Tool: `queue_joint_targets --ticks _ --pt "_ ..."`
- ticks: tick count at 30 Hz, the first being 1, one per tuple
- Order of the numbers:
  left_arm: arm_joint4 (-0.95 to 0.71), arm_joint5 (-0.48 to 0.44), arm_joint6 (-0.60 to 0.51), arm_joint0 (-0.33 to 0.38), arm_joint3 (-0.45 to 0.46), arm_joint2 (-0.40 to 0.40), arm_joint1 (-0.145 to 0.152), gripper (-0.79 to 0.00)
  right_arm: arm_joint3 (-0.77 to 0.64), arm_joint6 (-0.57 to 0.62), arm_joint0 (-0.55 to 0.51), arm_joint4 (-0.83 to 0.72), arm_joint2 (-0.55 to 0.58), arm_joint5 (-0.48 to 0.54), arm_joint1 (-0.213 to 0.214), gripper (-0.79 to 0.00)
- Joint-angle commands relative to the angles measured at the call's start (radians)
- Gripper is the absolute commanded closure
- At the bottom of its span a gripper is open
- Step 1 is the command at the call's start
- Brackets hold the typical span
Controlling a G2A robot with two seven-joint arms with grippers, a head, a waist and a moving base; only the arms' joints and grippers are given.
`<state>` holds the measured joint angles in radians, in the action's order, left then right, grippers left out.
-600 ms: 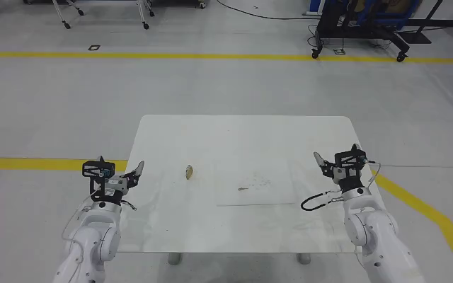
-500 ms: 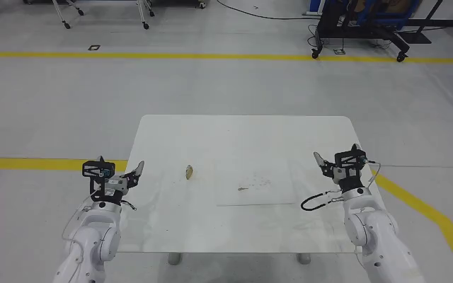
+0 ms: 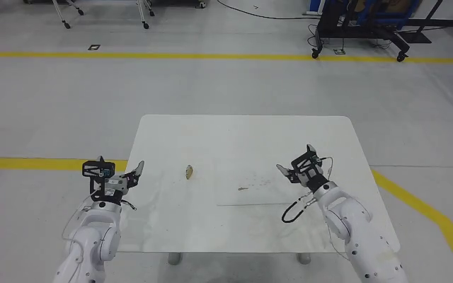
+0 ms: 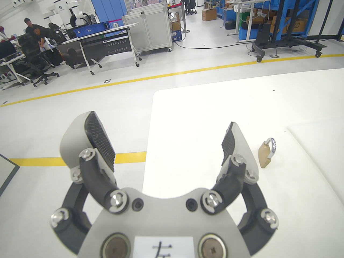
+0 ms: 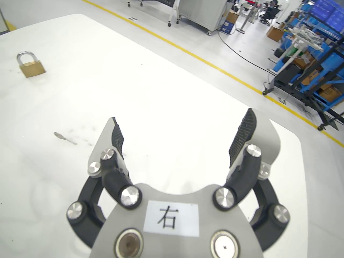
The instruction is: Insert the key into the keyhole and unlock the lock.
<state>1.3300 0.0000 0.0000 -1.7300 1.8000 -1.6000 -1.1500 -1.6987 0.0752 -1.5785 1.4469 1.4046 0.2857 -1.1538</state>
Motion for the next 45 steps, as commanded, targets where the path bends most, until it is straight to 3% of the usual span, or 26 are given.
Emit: queue_joint_targets --ticks 1,9,17,19,23,26,28,31,36,45 --pt "0.0 0.0 0.0 0.0 0.0 0.0 0.0 -0.785 0.019 0.0 0.019 -0.024 -0.016 0.081 0.001 -0.785" --pt "0.0 0.0 0.0 0.0 0.0 0.0 0.0 -0.785 0.163 -0.004 0.153 -0.082 -0.064 0.381 0.007 -0.785" --pt "0.0 0.0 0.0 0.0 0.0 0.0 0.0 -0.785 0.383 -0.02 0.328 -0.164 -0.185 0.682 -0.004 -0.785" --pt "0.0 0.0 0.0 0.0 0.0 0.0 0.0 -0.785 0.428 -0.037 0.365 -0.189 -0.216 0.727 -0.01 -0.699" --pt "0.0 0.0 0.0 0.0 0.0 0.0 0.0 -0.785 0.462 -0.032 0.418 -0.137 -0.292 0.727 -0.014 -0.613" --pt "0.0 0.0 0.0 0.0 0.0 0.0 0.0 -0.785 0.479 -0.043 0.454 -0.085 -0.347 0.727 -0.018 -0.391" --pt "0.0 0.0 0.0 0.0 0.0 0.0 0.0 -0.785 0.494 -0.054 0.481 -0.034 -0.382 0.727 -0.018 -0.345" --pt "0.0 0.0 0.0 0.0 0.0 0.0 0.0 -0.785 0.523 -0.093 0.514 0.022 -0.425 0.727 -0.017 -0.314" --pt "0.0 0.0 0.0 0.0 0.0 0.0 0.0 -0.785 0.569 -0.136 0.566 0.102 -0.484 0.727 -0.016 -0.357" --pt "0.0 0.0 0.0 0.0 0.0 0.0 0.0 -0.785 0.637 -0.179 0.613 0.203 -0.536 0.679 -0.021 -0.326"
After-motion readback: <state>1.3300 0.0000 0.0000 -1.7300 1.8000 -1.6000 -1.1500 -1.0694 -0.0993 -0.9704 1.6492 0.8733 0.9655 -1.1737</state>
